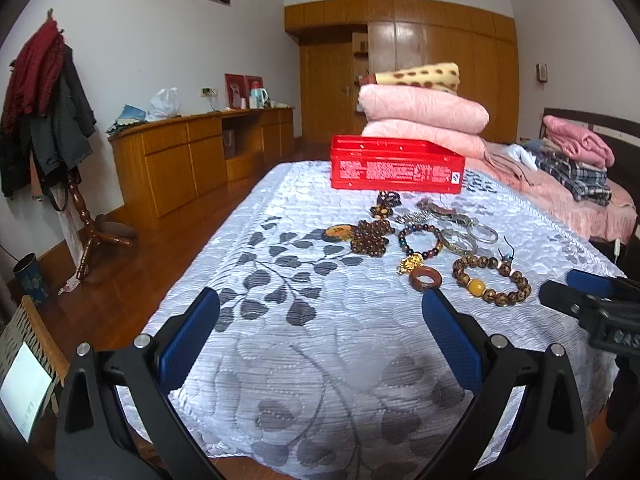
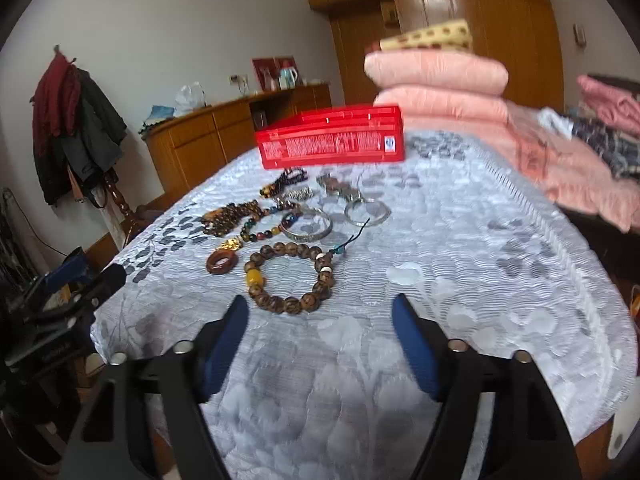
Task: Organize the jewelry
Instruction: 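Grasp the brown wooden ring with the left tool while the right tool grasps the wooden bead bracelet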
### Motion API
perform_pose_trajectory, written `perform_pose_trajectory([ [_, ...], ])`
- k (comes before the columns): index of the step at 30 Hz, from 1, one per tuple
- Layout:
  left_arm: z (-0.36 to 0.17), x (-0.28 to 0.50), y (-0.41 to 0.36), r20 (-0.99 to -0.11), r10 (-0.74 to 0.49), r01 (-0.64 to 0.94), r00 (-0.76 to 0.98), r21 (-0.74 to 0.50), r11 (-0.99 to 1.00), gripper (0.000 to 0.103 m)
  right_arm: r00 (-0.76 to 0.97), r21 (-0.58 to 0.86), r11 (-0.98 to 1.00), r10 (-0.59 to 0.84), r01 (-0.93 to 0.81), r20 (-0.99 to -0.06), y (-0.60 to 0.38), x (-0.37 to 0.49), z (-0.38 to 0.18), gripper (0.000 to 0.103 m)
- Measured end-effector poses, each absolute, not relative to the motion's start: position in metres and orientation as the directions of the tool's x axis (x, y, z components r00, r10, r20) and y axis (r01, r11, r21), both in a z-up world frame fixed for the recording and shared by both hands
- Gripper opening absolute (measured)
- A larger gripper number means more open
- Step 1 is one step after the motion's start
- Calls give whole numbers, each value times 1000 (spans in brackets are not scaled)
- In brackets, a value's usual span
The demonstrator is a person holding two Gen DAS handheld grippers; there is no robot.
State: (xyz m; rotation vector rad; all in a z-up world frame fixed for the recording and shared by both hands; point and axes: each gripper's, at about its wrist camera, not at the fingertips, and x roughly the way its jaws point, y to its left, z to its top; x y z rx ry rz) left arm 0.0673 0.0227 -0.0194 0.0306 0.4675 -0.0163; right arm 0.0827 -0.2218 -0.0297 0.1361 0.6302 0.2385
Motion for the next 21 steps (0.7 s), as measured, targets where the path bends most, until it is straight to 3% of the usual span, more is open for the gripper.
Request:
perform_pose_trajectory([
  [6,-21,85,17,-487,-37,50,873,14,999,98,712,217,957,287,-191,-641,-220,113,-34,46],
  [13,-21,107,10,-532,-69,78,844,-6,997,98,648,217,956,294,-198,-703,-215,143,-36,32],
  [18,-22,119,2,-557,-92,102,826,-13,995,98,626,174,958,280,-227,-727,-207,155,-37,16],
  [21,-22,124,-6,-573,-118,131,811,-19,991,96,617,155,956,279,-248,-736,-207,156,-36,13],
])
